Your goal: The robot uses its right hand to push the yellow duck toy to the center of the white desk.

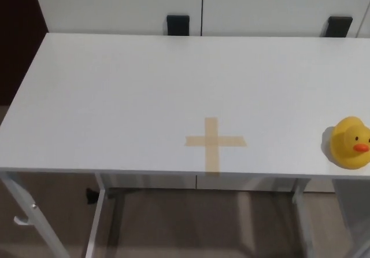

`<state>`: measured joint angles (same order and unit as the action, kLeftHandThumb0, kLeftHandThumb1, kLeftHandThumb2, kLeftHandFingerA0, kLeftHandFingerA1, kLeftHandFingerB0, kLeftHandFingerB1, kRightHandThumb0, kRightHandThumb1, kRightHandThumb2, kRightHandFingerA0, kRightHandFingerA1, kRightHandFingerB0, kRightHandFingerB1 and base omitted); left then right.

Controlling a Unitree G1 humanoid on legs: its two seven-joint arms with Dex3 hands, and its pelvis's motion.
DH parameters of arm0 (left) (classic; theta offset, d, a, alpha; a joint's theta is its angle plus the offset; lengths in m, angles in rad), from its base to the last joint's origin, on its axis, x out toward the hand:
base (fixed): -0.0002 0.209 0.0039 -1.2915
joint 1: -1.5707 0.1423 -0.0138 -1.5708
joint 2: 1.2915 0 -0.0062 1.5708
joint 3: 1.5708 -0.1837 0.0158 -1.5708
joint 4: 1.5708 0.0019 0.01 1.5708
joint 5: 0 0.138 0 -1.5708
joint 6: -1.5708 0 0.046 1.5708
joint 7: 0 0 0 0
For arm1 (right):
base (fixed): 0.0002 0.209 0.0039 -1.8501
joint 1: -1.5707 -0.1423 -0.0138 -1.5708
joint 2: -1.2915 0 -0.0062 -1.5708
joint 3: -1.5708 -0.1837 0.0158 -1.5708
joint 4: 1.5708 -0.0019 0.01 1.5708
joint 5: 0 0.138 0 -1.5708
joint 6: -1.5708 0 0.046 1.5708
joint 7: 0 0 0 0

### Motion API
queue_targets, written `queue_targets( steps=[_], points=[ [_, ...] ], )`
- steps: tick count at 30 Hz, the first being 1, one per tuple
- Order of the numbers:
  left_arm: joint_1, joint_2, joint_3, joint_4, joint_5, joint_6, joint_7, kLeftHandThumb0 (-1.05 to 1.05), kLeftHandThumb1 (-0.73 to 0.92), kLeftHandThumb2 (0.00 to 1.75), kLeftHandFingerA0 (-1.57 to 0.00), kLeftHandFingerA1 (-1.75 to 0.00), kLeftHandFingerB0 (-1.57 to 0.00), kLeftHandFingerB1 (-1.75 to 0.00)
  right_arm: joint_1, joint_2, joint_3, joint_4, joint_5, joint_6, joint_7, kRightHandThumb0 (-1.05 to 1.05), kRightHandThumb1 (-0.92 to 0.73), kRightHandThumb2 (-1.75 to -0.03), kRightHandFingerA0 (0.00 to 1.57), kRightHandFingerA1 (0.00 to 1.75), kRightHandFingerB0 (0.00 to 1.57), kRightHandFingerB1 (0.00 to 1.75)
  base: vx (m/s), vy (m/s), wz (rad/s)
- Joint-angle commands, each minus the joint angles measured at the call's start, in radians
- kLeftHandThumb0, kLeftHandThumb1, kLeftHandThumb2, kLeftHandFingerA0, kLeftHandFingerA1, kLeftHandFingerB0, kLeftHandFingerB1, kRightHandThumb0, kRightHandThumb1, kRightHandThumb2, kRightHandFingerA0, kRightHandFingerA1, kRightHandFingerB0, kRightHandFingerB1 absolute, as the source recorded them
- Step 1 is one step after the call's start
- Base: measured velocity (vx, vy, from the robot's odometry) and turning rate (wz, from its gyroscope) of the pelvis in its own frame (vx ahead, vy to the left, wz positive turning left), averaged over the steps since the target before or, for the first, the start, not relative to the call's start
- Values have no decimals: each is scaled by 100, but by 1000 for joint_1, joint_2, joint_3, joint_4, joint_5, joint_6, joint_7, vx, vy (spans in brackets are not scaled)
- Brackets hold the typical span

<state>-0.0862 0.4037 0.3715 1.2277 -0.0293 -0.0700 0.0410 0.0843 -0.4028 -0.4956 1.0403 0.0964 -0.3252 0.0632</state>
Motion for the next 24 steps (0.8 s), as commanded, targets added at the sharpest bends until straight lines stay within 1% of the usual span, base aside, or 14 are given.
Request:
queue_targets(
  steps=[1, 2, 3, 6, 9, 13, 14, 15, 16, 17, 18, 21, 22, 24],
  points=[
    [-11, 20, 17, 24, -27, -70, 20, -7, 47, 91, -92, -95, -90, -98, -14, -35, -64, -1, 78, -48, -25, -24, -67, -59, 62, 75, 40, 38, 0, 0, 0],
    [-10, 19, 17, 25, -28, -72, 20, -9, 48, 96, -94, -97, -90, -98, -16, -35, -85, -17, 98, -47, -23, -34, -56, -82, 57, 74, 32, 50, 0, 0, 0],
    [-5, 18, 16, 24, -27, -73, 21, -12, 52, 73, -92, -95, -88, -100, -24, -41, -115, -65, 129, -19, -27, -43, -72, -61, 38, 57, 34, 42, 0, 0, 0],
    [2, 16, 20, 23, -36, -74, 20, -10, 50, 78, -93, -97, -88, -100, -60, -66, -161, -117, 153, 32, -40, -47, -73, -61, 35, 49, 33, 39, 0, 0, 0],
    [5, 16, 14, 19, -32, -71, 27, -10, 52, 82, -93, -95, -85, -97, -109, -101, -176, -168, 159, 95, -46, -59, -78, -63, 24, 45, 30, 38, 0, 0, 0],
    [12, 15, 15, 17, -38, -78, 20, -5, 45, 88, -94, -97, -89, -98, -179, -149, -173, -322, 184, 242, -45, -68, -82, -65, 25, 44, 27, 35, 0, 0, 0],
    [12, 15, 15, 16, -37, -78, 20, -5, 44, 81, -94, -97, -88, -99, -196, -156, -170, -330, 182, 260, -48, -69, -83, -65, 38, 42, 32, 33, 0, 0, 0],
    [11, 14, 13, 16, -37, -76, 20, -5, 44, 81, -94, -97, -88, -99, -210, -162, -167, -339, 177, 277, -53, -69, -83, -65, 38, 42, 32, 33, 0, 0, 0],
    [9, 15, 12, 15, -36, -72, 20, -8, 35, 65, -90, -94, -89, -99, -275, -170, -142, -323, 166, 246, -34, -73, -66, -103, 40, 57, 30, 49, 0, 0, 0],
    [8, 15, 11, 15, -37, -70, 20, -8, 35, 65, -90, -94, -89, -99, -301, -172, -133, -319, 162, 236, -26, -73, -66, -103, 40, 57, 30, 49, 0, 0, 0],
    [6, 12, 20, 15, -46, -67, 19, -6, 38, 73, -93, -98, -92, -102, -316, -171, -123, -332, 158, 243, -26, -77, -82, -65, 48, 46, 38, 35, 0, 0, 0],
    [8, 11, 18, 14, -47, -69, 18, -8, 46, 73, -92, -95, -90, -100, -363, -177, -67, -359, 117, 267, -33, -81, -83, -66, 50, 44, 35, 33, 0, 0, 0],
    [9, 12, 18, 15, -47, -71, 17, -8, 50, 81, -92, -96, -86, -99, -372, -176, -42, -383, 106, 277, -24, -76, -86, -66, 43, 44, 26, 34, 0, 0, 0],
    [13, 12, 17, 17, -47, -74, 17, -12, 51, 77, -93, -96, -86, -100, -385, -175, 6, -436, 85, 309, -17, -75, -88, -66, 42, 46, 26, 35, 0, 0, 0]
  ],
)
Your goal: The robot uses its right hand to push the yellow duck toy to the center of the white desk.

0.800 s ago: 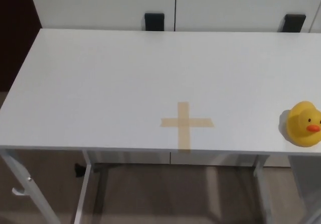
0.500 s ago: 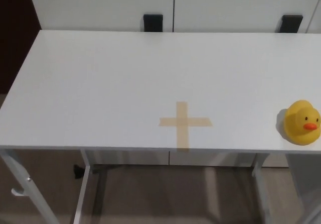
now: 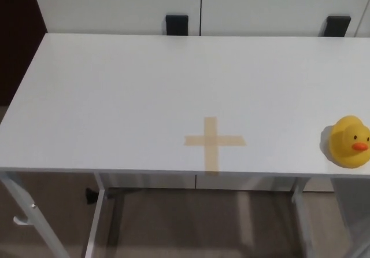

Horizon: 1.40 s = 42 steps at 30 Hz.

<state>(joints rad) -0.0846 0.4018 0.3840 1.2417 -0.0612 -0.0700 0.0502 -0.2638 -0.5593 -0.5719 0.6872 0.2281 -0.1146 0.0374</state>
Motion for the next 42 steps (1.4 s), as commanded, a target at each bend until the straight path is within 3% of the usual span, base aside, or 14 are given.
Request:
queue_targets(
  steps=[1, 2, 3, 4, 6, 19, 20, 22, 23, 29, 34, 36, 37, 42],
  points=[
    [14, 14, 4, 2, -14, -75, 8, -12, 51, 77, -93, -96, -86, -100, -36, -18, 90, -97, -49, 110, 5, -75, -88, -66, 42, 46, 26, 35, 0, 0, 0],
    [18, 11, 11, 1, -23, -72, 6, -7, 45, 81, -93, -97, -87, -101, -44, -9, 116, -138, -56, 146, -6, -72, -72, -101, 31, 54, 21, 47, 0, 0, 0],
    [18, 10, 15, 0, -27, -71, 5, -7, 45, 81, -93, -97, -87, -101, -46, -6, 127, -157, -56, 163, -12, -72, -72, -101, 31, 54, 21, 47, 0, 0, 0],
    [18, 12, 13, 1, -24, -67, 7, -13, 49, 70, -92, -96, -85, -99, -58, 8, 142, -168, -63, 161, -30, -68, -92, -68, 35, 45, 25, 36, 0, 0, 0],
    [19, 13, 3, 3, -12, -68, 13, -9, 53, 84, -93, -96, -85, -98, -85, 28, 157, -165, -64, 175, -50, -67, -91, -67, 35, 43, 23, 36, 0, 0, 0],
    [22, 14, -6, 4, -6, -69, 16, -10, 54, 77, -91, -92, -83, -96, -94, 38, 166, -181, -68, 209, -67, -68, -92, -69, 35, 43, 22, 36, 0, 0, 0],
    [29, 7, -8, 5, -6, -73, 14, -8, 41, 76, -97, -99, -92, -100, -149, 81, 207, -121, -87, 181, -63, -81, -76, -106, 28, 54, 19, 49, 0, 0, 0],
    [34, -2, -7, 4, -10, -79, 12, -8, 41, 76, -97, -99, -92, -100, -214, 131, 254, -49, -106, 145, -56, -81, -76, -106, 28, 54, 19, 49, 0, 0, 0],
    [36, -5, -8, 5, -10, -82, 10, -10, 40, 77, -93, -96, -93, -102, -227, 148, 272, -29, -110, 133, -45, -84, -92, -73, 29, 48, 17, 37, -32, -17, -13],
    [38, -9, -12, 8, -10, -87, 13, -10, 51, 91, -100, -99, -92, -102, -235, 198, 302, 23, -115, 123, -59, -81, -92, -74, 29, 48, 25, 41, -5, -4, 2],
    [34, -3, -26, 11, 1, -80, 18, -12, 48, 77, -94, -94, -88, -99, -232, 215, 309, 45, -124, 110, -69, -87, -85, -81, 34, 50, 23, 43, -18, -16, 5],
    [32, -2, -25, 13, -1, -78, 17, -9, 43, 93, -95, -96, -89, -97, -230, 219, 311, 52, -124, 107, -67, -84, -92, -74, 33, 47, 22, 40, 0, 0, 0],
    [32, -3, -26, 11, -3, -78, 16, -8, 48, 88, -94, -98, -87, -99, -227, 224, 311, 59, -117, 101, -52, -83, -76, -107, 28, 54, 20, 49, 0, 0, 0],
    [35, -5, -29, 11, -1, -78, 19, -13, 50, 79, -97, -99, -89, -99, -221, 226, 328, 57, -130, 100, -41, -80, -92, -75, 36, 45, 22, 37, 0, 0, 0]
  ],
)
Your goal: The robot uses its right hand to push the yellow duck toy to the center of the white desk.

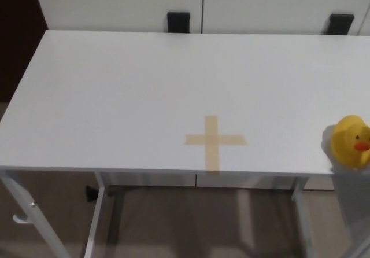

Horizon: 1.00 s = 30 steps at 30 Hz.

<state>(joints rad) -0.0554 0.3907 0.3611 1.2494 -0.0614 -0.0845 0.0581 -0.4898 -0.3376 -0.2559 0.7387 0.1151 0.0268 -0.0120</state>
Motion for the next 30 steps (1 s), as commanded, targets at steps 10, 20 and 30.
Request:
queue_targets(
  steps=[10, 20, 30],
  points=[
    [0, 5, -22, 0, 2, -63, 16, -7, 53, 92, -95, -98, -88, -100, 12, 59, 21, 9, -12, -35, -6, -80, -92, -74, 43, 47, 28, 38, 0, 0, 0],
    [-3, -7, -24, 4, -2, -63, 19, -7, 52, 92, -94, -97, -87, -100, -19, 104, 68, 35, -33, -51, 17, -85, -91, -74, 41, 51, 29, 42, 0, 0, 0],
    [-5, -7, -37, 7, 4, -71, 8, -8, 46, 102, -93, -97, -89, -98, -36, 133, 89, 79, -45, -62, 13, -81, -92, -75, 44, 49, 34, 42, 0, 0, 0]
  ],
)
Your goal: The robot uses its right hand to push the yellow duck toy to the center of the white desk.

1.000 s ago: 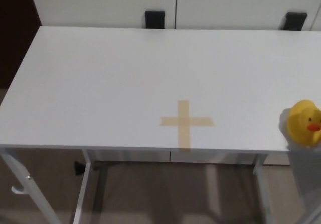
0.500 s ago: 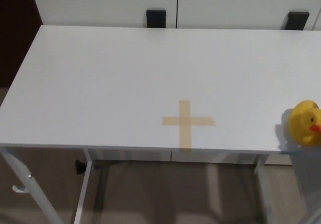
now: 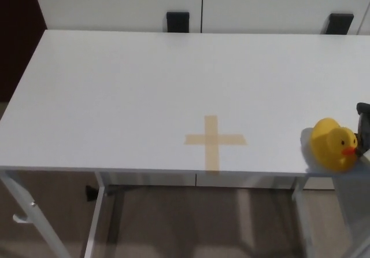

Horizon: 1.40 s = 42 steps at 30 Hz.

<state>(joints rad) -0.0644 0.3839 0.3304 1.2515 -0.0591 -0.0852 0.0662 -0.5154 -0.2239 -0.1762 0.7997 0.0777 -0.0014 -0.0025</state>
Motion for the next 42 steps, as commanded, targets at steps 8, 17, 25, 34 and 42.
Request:
queue_targets(
  steps=[8, 17, 25, 34, 42],
  points=[
    [0, -4, -13, -2, 2, -66, 12, -5, 46, 85, -94, -98, -88, -101, -47, 69, 34, 22, -9, -22, 0, -86, -92, -69, 48, 48, 39, 42, 0, 0, 0],
    [0, -8, -18, -1, 1, -69, 10, -12, 50, 99, -91, -96, -87, -97, -78, 173, -15, 36, -10, -56, -202, -90, -92, -71, 47, 48, 44, 41, 0, 0, 0],
    [2, -10, -19, 1, 0, -75, 0, -7, 44, 85, -94, -99, -92, -101, -78, 226, -7, 44, -65, -108, -345, -85, -92, -74, 41, 45, 40, 39, 0, 0, 0],
    [7, -19, -24, 4, 4, -81, 0, -5, 44, 104, -97, -99, -95, -100, -91, 323, 9, 84, -150, -197, -632, -84, -88, -66, 27, 54, 44, 51, 0, 0, 0],
    [5, -27, -17, 1, -5, -83, -9, -3, 44, 105, -98, -102, -96, -102, -87, 405, 0, 113, -161, -243, -778, -78, -69, -107, 12, 51, 34, 54, 0, 0, 0]
  ],
)
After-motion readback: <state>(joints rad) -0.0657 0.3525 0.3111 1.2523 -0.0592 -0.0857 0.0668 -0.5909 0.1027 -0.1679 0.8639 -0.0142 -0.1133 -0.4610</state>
